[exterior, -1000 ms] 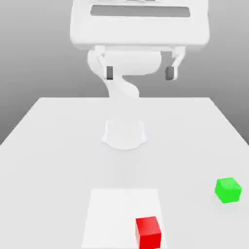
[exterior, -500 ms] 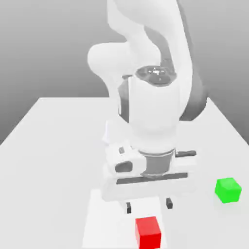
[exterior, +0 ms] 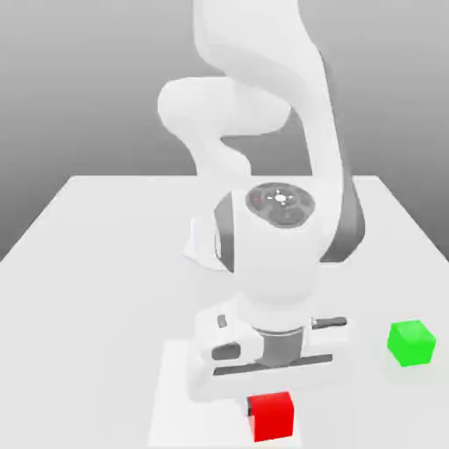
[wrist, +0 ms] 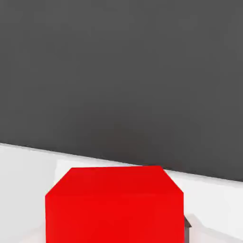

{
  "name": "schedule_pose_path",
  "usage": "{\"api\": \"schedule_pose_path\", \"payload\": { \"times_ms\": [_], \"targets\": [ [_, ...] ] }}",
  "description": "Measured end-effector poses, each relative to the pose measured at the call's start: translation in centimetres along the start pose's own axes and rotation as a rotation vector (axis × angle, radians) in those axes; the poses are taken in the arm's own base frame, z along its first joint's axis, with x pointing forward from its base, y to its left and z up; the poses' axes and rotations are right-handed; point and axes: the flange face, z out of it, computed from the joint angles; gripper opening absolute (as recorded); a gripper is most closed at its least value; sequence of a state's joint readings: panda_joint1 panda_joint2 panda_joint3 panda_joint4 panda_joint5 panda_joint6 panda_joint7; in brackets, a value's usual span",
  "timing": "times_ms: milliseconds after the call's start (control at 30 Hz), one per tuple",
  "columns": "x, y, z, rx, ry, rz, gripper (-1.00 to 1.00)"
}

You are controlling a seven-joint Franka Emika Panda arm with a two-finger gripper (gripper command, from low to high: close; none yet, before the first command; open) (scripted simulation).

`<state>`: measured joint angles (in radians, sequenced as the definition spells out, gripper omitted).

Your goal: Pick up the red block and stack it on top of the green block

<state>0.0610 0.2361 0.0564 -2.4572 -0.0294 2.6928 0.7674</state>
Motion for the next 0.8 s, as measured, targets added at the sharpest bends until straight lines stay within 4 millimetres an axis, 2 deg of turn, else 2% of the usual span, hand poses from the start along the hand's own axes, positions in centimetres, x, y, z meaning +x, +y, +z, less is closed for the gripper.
{"api": "schedule_pose_path", "payload": {
  "times_ms": [100,267,400,500,567,667,700,800],
  "targets": [
    [-4.1,-3.0,-1.3,0.002,-0.003,0.007,-1.00],
    [-12.7,-7.5,-2.6,0.004,-0.005,0.022,-1.00],
    [-20.9,-10.0,-3.5,0.002,-0.004,0.011,-1.00],
    [-26.9,-10.8,-4.1,0.001,-0.002,0.010,-1.00],
    [-27.5,-10.8,-2.8,0.001,0.000,0.033,-1.00],
    [-27.5,-10.7,0.5,0.001,0.001,0.043,-1.00],
    [-27.5,-10.7,1.6,0.001,0.001,0.043,1.00],
    [-27.5,-10.7,1.6,0.001,0.001,0.043,1.00]
  ]
}}
